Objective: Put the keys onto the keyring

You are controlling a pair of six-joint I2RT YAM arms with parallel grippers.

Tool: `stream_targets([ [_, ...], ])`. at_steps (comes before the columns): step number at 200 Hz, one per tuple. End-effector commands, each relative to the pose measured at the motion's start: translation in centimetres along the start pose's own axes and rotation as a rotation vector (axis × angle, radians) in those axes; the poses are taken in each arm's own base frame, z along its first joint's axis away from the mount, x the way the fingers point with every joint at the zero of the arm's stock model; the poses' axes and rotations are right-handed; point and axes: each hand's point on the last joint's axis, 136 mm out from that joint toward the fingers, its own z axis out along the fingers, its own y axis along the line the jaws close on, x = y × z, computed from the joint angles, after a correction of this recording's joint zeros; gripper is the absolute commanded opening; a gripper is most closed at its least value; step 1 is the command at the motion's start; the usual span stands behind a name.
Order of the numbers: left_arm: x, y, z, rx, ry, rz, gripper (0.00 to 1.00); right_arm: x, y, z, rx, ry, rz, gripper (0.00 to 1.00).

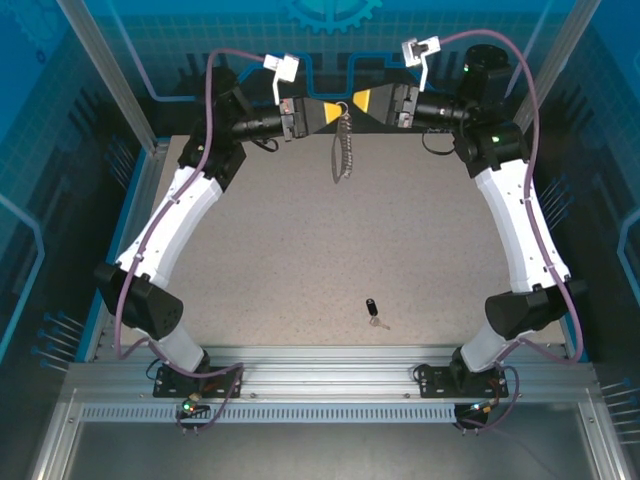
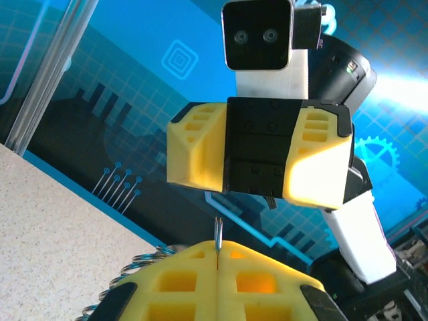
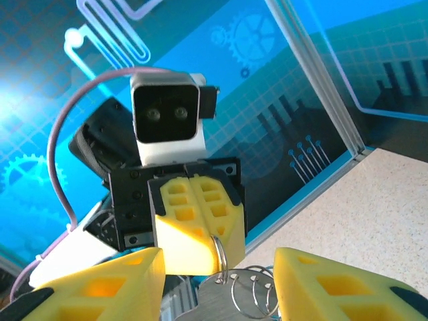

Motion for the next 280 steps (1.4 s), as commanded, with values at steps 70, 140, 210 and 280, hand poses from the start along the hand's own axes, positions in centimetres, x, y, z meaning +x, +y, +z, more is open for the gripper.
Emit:
stream_targets([
  [70, 1.0, -0.8, -0.1, 0.034, 0.074, 0.035, 0.0, 3.0, 0.2, 2.4, -0.058, 0.129, 0.022, 0.36],
  [140, 1.3, -0.7, -0.2, 0.033, 0.082, 0.031, 0.0, 3.6, 0.0, 2.7, -0.063, 0.143, 0.03, 0.0],
  [210, 0.2, -0.1, -1.0, -0.067, 0.002, 0.021, 0.51, 2.2, -1.0, 1.9, -0.033, 0.054, 0.016, 0.0],
  [280, -3.7, 0.4, -2.5, -0.081, -0.255, -0.094, 0.6, -2.6, 1.4, 0.0, -0.094, -0.162, -0.079, 0.0],
])
